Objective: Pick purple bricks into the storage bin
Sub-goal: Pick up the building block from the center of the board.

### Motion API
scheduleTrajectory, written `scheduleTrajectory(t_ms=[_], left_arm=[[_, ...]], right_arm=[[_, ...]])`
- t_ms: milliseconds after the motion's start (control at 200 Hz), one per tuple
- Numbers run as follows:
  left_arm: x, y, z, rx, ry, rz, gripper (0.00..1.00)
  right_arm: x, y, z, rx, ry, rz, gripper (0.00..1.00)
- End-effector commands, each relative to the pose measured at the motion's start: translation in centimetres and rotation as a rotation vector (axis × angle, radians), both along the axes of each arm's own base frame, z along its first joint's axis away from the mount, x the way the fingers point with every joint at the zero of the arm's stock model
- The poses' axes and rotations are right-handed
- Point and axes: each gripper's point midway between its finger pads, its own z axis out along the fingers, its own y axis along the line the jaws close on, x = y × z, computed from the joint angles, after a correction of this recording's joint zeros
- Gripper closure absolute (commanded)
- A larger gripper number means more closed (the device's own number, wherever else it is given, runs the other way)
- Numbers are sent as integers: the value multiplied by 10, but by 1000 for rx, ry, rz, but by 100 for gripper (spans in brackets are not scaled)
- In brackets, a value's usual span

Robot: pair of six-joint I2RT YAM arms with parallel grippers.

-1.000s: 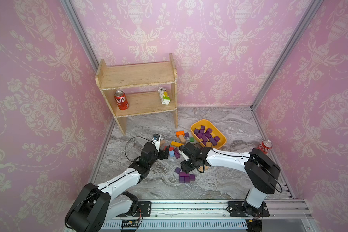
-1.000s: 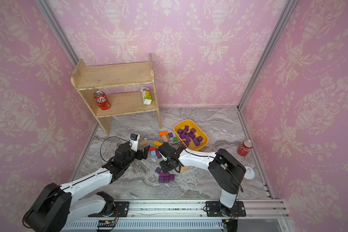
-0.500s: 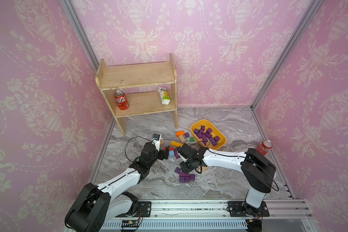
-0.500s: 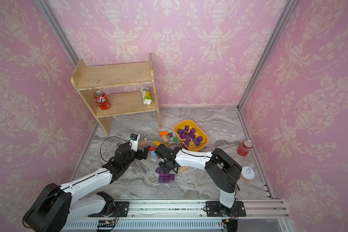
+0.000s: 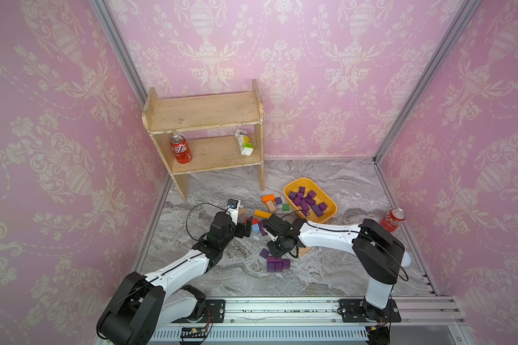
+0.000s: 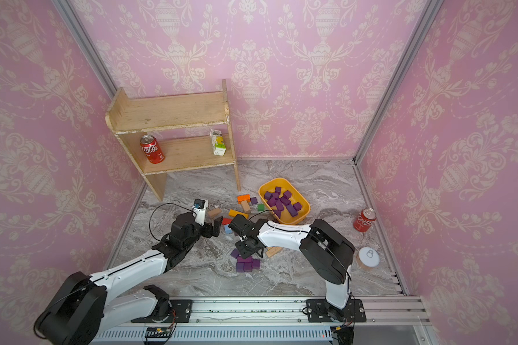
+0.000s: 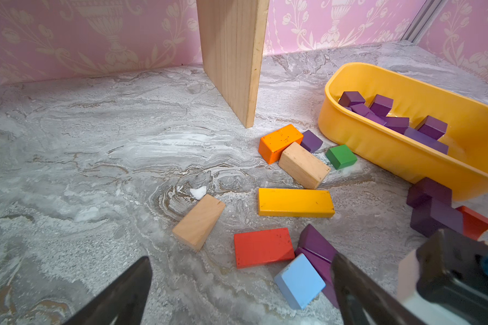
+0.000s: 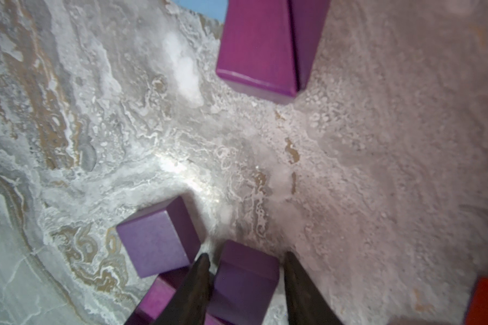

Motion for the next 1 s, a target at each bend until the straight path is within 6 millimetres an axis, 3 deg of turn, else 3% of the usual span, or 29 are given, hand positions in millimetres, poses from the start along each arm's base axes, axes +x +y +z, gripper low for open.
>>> scheduleTrajectory(t_ms=[0, 240, 455, 475, 545, 711, 991], left_arm=[[2, 3, 0, 21, 3, 10, 1], [2, 5, 0, 25, 6, 18, 1], [2, 6, 2, 24, 3, 25, 1], [1, 6, 1, 22, 4, 25, 1], [1, 6, 2, 20, 2, 27, 1], [1, 7, 3, 20, 2, 30, 1], [1, 6, 5, 14, -2, 30, 1]], right_arm=[[-7, -4, -6, -23, 32, -11, 60], [-8, -7, -7, -37, 33, -16, 63], [6, -4, 13, -3, -31, -26, 67], [15, 6, 27, 30, -58, -29, 67], [26, 9, 39, 59, -80, -37, 67], [58, 5, 68, 121, -138, -71, 69], [127, -49, 111, 168, -237, -199, 69]])
